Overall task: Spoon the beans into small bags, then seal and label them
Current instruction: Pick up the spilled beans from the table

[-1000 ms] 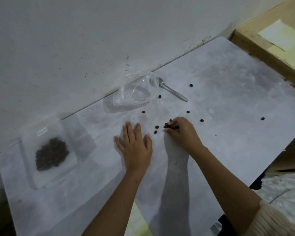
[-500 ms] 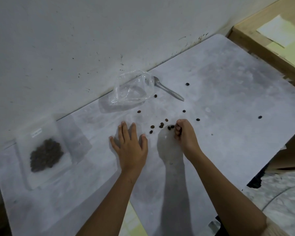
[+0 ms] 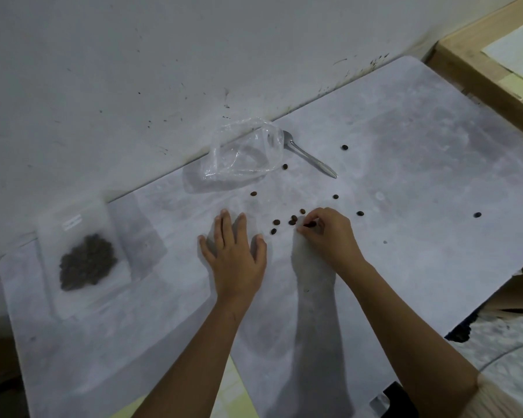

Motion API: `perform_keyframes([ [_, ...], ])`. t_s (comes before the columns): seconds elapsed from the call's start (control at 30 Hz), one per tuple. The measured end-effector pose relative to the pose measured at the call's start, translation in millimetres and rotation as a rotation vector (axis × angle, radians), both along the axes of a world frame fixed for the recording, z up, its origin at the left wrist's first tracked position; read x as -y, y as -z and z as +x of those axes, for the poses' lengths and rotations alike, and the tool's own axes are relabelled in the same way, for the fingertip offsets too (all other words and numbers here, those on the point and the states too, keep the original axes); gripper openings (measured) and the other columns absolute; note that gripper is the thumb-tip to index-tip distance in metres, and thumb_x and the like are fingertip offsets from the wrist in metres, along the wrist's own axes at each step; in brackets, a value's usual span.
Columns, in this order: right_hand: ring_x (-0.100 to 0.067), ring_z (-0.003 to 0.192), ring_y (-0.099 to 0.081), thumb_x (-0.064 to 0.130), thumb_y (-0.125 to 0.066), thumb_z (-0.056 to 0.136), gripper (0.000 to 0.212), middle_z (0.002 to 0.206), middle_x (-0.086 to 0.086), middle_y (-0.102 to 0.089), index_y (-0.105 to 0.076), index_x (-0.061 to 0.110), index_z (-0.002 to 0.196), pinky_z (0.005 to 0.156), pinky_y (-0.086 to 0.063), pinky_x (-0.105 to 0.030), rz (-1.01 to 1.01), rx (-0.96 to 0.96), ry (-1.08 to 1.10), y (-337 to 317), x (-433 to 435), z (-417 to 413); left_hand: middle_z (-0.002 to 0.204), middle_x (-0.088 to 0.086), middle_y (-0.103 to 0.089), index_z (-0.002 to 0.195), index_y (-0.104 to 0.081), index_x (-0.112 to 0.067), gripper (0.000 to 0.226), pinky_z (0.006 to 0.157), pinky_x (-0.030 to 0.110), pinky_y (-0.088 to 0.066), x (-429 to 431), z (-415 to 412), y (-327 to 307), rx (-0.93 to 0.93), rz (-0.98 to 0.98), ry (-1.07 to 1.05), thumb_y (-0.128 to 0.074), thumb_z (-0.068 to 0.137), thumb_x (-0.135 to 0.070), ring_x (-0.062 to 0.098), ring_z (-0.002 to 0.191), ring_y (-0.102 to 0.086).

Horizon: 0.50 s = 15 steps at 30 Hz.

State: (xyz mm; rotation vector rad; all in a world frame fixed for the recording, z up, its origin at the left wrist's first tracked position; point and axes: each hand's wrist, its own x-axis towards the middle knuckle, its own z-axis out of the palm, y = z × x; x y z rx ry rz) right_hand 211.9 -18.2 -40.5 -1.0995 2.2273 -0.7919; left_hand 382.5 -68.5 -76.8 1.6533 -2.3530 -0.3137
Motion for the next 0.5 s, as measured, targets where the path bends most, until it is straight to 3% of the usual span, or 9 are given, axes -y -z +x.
perform_keyframes([
  [0.13,-0.009,0.077,-0.047,0.021,-0.067,0.084,0.014,0.088,0.0,-0.054,-0.061,0.008,0.082,0.062,-0.036,-0.005,0.108,-0.013,-0.038,0.6,5.9,-5.2,0.15,0.011,-0.034,0.137,-0.044,-0.019,0.054,0.112,0.056,-0.012,0.3,0.3,0.2,0.005,0.003,-0.005,-0.032,0.091,-0.045,0.025,0.141,-0.027],
  [0.23,-0.007,0.069,-0.046,0.021,-0.063,0.087,0.017,0.078,0.003,-0.051,-0.057,0.01,0.075,0.065,-0.039,-0.015,0.097,0.034,-0.063,-7.5,3.7,-4.1,0.15,0.01,-0.034,0.137,-0.044,-0.019,0.054,0.112,0.055,-0.012,-0.2,0.3,-0.3,0.012,0.005,-0.004,-0.032,0.091,-0.046,0.025,0.141,-0.027],
  [0.27,-0.004,0.065,-0.044,0.021,-0.062,0.088,0.019,0.072,0.007,-0.048,-0.055,0.014,0.072,0.063,-0.038,-0.011,0.065,0.061,-0.053,-11.1,2.0,-3.5,0.15,0.01,-0.034,0.137,-0.044,-0.019,0.054,0.112,0.056,-0.012,-0.3,0.3,-0.5,0.011,0.006,-0.004,-0.032,0.091,-0.046,0.025,0.141,-0.027],
  [0.37,-0.003,0.06,-0.041,0.025,-0.059,0.09,0.019,0.065,0.009,-0.044,-0.052,0.017,0.075,0.056,-0.036,-0.005,-0.05,0.221,0.048,-19.7,-4.2,-0.3,0.15,0.011,-0.034,0.137,-0.044,-0.019,0.055,0.112,0.056,-0.012,-0.3,0.5,-1.0,0.003,0.006,-0.001,-0.031,0.092,-0.046,0.025,0.141,-0.027],
  [0.5,-0.007,0.058,-0.041,0.033,-0.049,0.095,0.027,0.066,0.004,-0.044,-0.051,0.01,0.081,0.059,-0.038,-0.016,-0.09,0.544,0.163,-18.1,-12.5,7.0,0.151,0.011,-0.033,0.137,-0.044,-0.019,0.055,0.112,0.055,-0.011,-0.1,0.8,0.0,-0.005,0.003,-0.002,-0.031,0.092,-0.046,0.025,0.141,-0.026],
])
